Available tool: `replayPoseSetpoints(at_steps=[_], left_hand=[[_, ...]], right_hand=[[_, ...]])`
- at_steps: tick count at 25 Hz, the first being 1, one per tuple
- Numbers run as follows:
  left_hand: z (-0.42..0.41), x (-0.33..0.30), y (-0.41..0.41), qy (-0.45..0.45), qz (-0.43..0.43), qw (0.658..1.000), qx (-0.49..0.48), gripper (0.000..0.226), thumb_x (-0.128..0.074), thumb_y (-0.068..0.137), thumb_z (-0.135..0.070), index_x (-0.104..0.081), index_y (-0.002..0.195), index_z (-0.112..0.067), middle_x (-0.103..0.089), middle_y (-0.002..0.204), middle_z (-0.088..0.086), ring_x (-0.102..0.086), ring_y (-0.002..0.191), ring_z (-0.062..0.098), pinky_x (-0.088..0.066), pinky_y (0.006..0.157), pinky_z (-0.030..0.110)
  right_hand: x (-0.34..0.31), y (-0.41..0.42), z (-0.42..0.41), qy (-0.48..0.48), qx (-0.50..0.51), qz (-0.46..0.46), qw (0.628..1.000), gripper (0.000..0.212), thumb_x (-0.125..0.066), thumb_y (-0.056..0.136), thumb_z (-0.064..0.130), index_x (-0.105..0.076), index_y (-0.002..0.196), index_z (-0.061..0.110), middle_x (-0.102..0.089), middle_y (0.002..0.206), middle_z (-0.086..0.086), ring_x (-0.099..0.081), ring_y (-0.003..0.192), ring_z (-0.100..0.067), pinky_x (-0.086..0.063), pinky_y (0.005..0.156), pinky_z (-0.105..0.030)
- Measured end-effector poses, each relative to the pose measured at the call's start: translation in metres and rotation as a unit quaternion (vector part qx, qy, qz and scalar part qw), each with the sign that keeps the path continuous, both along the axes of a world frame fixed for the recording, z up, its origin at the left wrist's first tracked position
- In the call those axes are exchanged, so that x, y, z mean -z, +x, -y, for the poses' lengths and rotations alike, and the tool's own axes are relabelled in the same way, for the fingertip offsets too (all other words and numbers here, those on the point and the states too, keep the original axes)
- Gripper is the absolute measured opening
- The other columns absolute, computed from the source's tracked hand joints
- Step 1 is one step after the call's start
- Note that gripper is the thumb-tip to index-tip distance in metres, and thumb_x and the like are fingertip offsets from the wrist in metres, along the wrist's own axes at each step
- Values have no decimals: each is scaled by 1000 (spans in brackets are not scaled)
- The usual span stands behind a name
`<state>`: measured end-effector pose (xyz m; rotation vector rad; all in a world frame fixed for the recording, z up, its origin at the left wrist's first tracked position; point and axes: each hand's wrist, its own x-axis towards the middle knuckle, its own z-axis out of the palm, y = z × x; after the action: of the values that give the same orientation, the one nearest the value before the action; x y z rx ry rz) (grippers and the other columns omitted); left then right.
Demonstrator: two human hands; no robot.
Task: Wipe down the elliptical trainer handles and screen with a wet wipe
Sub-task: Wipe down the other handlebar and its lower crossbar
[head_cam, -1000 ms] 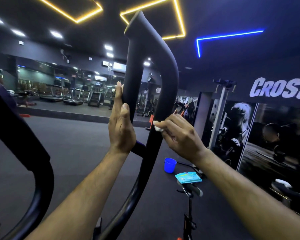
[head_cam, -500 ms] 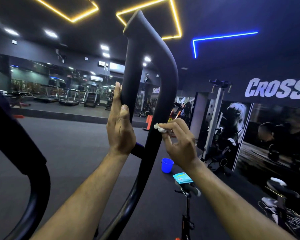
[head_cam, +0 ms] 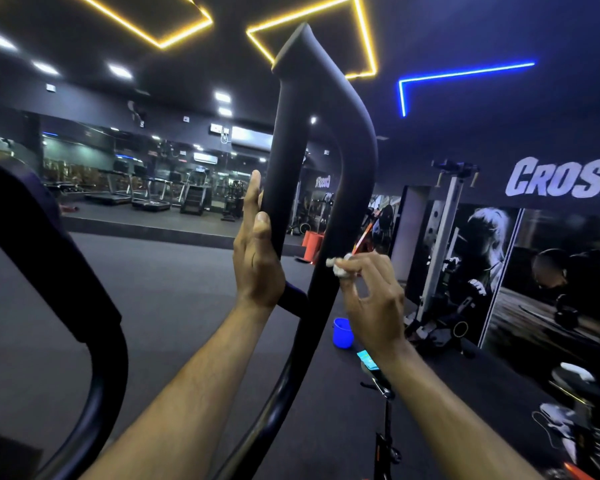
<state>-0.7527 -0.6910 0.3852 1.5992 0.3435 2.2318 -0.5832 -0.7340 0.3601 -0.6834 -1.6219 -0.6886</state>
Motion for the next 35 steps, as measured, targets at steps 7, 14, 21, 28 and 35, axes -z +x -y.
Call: replayPoseSetpoints(at_steps=[7, 14, 21, 28, 35], left_hand=[[0, -1, 0, -4, 1, 1000, 1, 66, -26, 104, -39, -31, 163, -12, -36, 168, 1, -31, 154, 4, -28, 123, 23], [-2, -1, -2, -7, 0, 1000, 4, 66, -26, 103, -41, -31, 163, -14, -40, 166, 3, -37, 152, 13, -32, 123, 36], [-4, -4, -13, -100, -5, 980, 171, 67, -22, 103, -58, -51, 149, -19, -67, 138, 10, -60, 132, 24, -38, 118, 57], [3, -5, -12, -125, -14, 983, 132, 74, -25, 97, -71, -59, 138, -18, -69, 129, 14, -62, 126, 31, -41, 112, 56], [-1, -3, -10, -100, -4, 986, 134, 62, -22, 100, -70, -63, 130, -35, -68, 129, 17, -62, 126, 33, -42, 114, 60]], right_hand=[[-73, -7, 31, 37, 91, 145, 985, 15, -60, 100, 3, -73, 105, -2, -61, 104, -14, -63, 86, -26, -57, 72, -39], [-68, -21, 32, -30, 275, 306, 911, 17, -58, 88, -4, -66, 91, 10, -58, 93, -5, -52, 85, -22, -46, 46, -29], [-54, -39, 38, -149, 272, 383, 870, 20, -58, 87, -4, -64, 93, 13, -60, 97, -4, -56, 89, -23, -40, 50, -30], [-64, -51, 33, -109, 331, 327, 878, 22, -71, 70, -7, -67, 77, 14, -60, 87, -8, -62, 71, -21, -27, 48, -25], [-12, -41, 19, -90, 280, 333, 896, 19, -65, 72, -6, -64, 77, 13, -58, 82, -6, -59, 75, -23, -30, 43, -28]])
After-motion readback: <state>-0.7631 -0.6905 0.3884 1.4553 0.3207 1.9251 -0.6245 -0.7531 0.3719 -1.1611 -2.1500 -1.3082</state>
